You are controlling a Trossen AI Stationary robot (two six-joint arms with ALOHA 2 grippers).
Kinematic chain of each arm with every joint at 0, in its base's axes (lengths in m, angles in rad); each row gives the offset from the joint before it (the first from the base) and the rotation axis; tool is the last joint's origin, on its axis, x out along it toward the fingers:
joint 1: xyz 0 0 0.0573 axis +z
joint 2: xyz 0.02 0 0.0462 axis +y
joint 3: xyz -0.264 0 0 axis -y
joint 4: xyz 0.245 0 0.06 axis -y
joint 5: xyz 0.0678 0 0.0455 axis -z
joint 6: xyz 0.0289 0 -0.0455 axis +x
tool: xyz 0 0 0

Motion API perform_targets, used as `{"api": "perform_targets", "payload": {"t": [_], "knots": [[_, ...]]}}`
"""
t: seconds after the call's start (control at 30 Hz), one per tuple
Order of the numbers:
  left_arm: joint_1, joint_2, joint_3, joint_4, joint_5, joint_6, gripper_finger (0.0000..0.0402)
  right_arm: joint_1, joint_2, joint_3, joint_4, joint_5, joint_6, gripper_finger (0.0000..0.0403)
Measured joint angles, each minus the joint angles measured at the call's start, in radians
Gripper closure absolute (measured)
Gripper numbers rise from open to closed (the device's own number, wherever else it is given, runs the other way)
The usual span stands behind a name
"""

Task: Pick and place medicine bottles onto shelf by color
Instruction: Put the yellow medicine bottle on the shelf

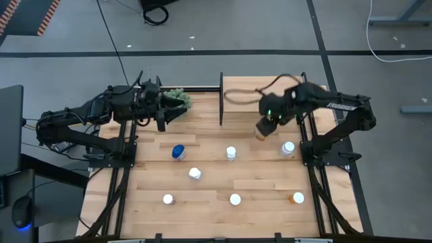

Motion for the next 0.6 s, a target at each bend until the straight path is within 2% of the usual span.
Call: {"api": "perform_targets", "payload": {"t": [0.23,0.37,0.6], "knots": [[0.000,0.000,0.000,-0.043,0.060,-0.025,0.0173,-0.189,-0.002,0.111,0.002,0.001,-0.058,0.0168],[0.000,0.000,0.000,-0.058,0.082,-0.027,0.0173,-0.309,-0.001,0.116,0.000,0.044,-0.115,0.0168],[0.000,0.000,0.000,-0.059,0.142,-0.030,0.0173,-0.520,0.000,0.110,-0.001,0.048,-0.233,0.0168]]}}
